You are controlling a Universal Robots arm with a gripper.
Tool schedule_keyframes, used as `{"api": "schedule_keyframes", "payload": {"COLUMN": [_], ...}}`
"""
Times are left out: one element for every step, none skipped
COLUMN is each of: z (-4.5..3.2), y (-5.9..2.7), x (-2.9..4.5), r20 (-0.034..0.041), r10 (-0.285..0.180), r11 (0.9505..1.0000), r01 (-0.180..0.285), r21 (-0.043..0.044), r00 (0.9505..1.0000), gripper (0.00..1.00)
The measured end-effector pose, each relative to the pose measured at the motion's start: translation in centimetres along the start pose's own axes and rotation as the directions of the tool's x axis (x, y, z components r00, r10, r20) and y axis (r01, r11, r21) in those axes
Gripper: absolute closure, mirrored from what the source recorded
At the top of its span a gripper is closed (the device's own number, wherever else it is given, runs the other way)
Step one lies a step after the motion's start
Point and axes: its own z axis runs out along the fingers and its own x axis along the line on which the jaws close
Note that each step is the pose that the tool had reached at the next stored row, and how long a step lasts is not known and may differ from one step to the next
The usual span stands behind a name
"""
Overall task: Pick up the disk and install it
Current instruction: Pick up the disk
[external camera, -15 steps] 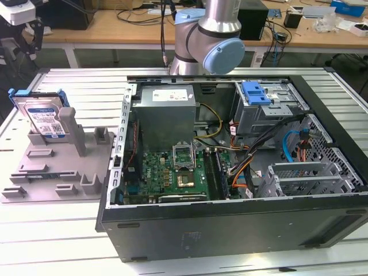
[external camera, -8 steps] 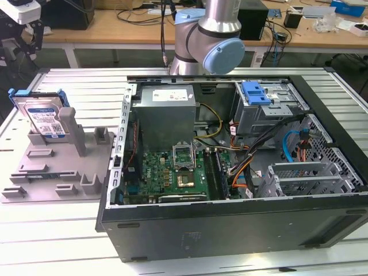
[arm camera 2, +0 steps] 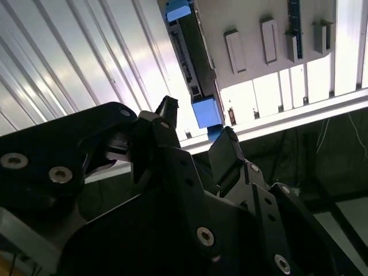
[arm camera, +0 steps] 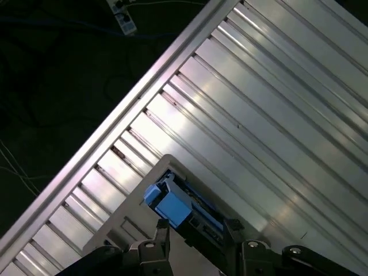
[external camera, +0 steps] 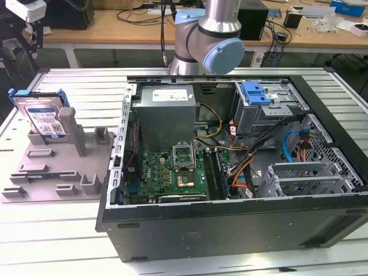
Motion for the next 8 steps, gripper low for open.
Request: {"api": "schedule_keyframes", "payload": {"z": [0.00, 0.01, 0.00, 0.00, 0.00, 0.00, 0.00, 0.01], "y": [0.00, 0.00, 0.00, 0.00, 0.00, 0.00, 0.00, 0.00], "x": [0.00, 0.00, 0.00, 0.00, 0.00, 0.00, 0.00, 0.00], "r20": [-0.0004, -0.0011, -0.0024, -0.0032, -0.0049, -0.0058, -0.0069, -0.0088], "r10": [-0.010, -0.028, -0.053, -0.071, -0.105, -0.124, -0.145, -0.181], "r11": [1.0000, 0.9996, 0.9986, 0.9975, 0.9945, 0.9923, 0.9895, 0.9834], "r01": [0.010, 0.028, 0.053, 0.071, 0.105, 0.124, 0.145, 0.181], "r21": [0.0004, 0.0010, 0.0017, 0.0023, 0.0033, 0.0038, 0.0044, 0.0053], "r00": [1.0000, 0.9996, 0.9986, 0.9975, 0.9945, 0.9923, 0.9895, 0.9834], "gripper": [0.50, 0.50, 0.50, 0.50, 0.50, 0.50, 0.50, 0.50]}}
